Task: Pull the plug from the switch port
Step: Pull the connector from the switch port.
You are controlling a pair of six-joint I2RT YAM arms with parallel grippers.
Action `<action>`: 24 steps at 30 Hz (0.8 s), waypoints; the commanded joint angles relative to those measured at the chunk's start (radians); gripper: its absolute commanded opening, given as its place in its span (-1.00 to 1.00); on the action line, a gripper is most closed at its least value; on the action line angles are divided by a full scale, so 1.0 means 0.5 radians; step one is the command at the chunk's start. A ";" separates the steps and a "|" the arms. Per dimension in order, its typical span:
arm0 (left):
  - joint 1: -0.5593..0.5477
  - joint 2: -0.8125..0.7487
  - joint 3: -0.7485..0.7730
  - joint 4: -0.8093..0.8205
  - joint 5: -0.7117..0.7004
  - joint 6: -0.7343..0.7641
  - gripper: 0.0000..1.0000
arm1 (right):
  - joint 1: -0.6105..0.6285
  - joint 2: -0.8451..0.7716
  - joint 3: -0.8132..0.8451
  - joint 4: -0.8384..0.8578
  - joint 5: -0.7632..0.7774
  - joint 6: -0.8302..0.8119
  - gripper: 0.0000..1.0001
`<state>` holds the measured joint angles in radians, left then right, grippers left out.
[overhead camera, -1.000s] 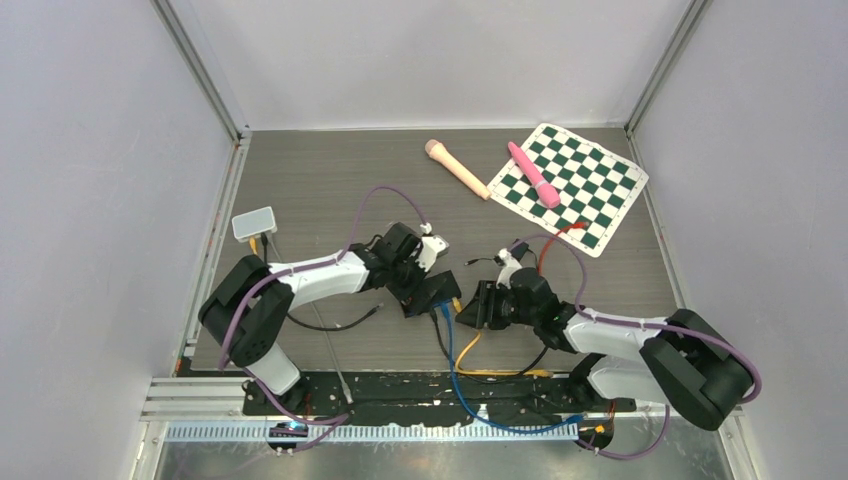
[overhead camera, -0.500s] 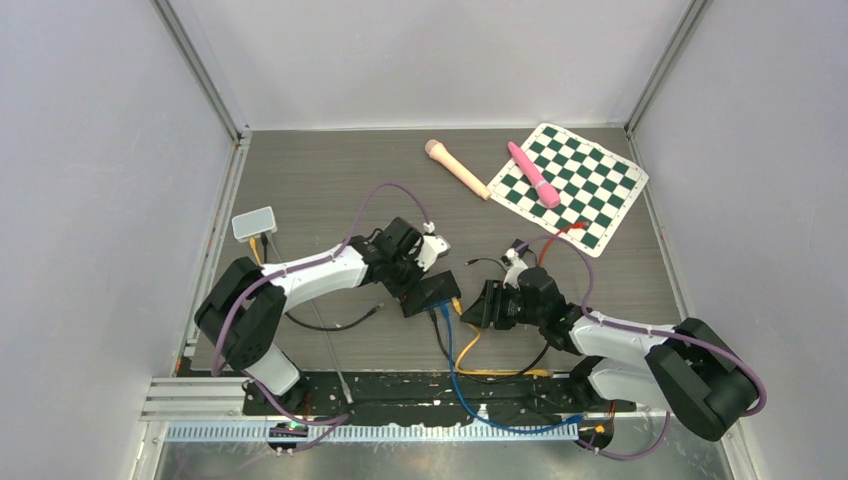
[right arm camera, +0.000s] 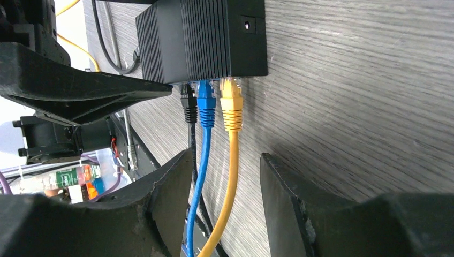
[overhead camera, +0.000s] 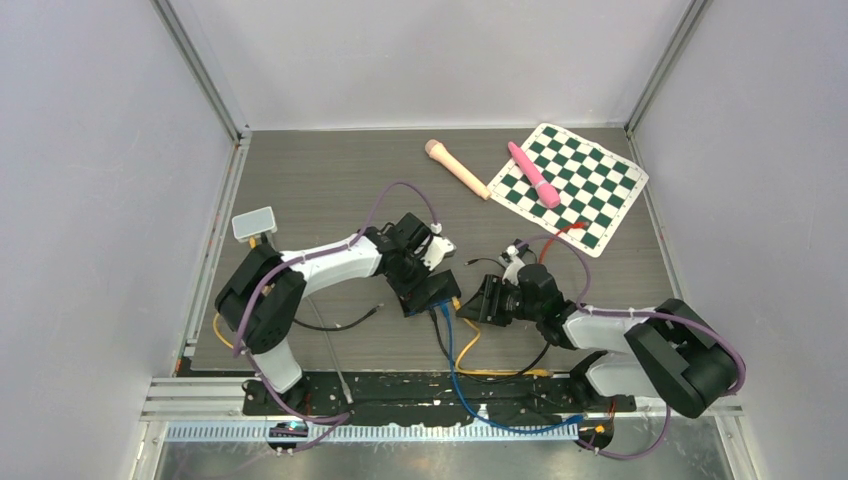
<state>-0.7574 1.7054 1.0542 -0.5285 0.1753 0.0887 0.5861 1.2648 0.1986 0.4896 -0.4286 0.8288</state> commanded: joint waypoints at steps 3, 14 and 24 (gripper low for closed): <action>0.005 0.049 0.071 -0.088 -0.016 0.032 0.66 | -0.045 0.093 0.020 0.289 -0.059 0.152 0.12; 0.002 0.072 0.076 -0.082 0.050 0.028 0.25 | -0.063 0.485 -0.062 0.858 0.085 0.639 0.05; -0.004 0.052 0.050 -0.053 0.107 0.039 0.17 | -0.066 1.062 -0.190 1.663 0.268 1.031 -0.09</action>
<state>-0.7570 1.7424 1.0801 -0.5682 0.1883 0.0952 0.5587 1.6981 0.1314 1.1492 -0.3740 1.2629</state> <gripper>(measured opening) 0.721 0.472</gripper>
